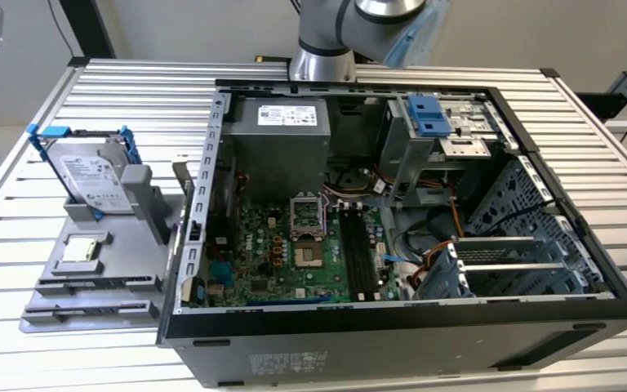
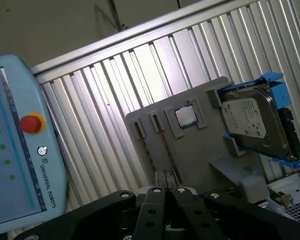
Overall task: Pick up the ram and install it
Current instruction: 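Pick up the ram and move it above insertion slot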
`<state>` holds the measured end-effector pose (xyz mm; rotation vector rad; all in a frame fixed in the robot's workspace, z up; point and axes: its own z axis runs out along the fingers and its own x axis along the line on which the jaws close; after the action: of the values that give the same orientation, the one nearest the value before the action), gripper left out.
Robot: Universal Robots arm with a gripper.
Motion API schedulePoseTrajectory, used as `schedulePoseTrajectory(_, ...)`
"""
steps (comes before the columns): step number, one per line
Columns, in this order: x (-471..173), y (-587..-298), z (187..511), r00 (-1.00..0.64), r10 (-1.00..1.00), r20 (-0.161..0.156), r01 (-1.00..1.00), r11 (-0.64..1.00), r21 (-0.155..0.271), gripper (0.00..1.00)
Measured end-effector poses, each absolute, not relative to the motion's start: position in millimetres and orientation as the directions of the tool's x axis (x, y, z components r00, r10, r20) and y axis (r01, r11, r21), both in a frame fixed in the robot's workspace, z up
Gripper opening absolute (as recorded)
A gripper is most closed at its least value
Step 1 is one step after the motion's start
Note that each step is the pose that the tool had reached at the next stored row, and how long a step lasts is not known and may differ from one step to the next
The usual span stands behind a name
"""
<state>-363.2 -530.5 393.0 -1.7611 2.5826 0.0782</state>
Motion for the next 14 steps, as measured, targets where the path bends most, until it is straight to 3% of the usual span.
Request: schedulePoseTrajectory(14,-363.5,-530.5,393.0,-0.146,-0.988,-0.042,-0.989,0.145,0.028,0.0)
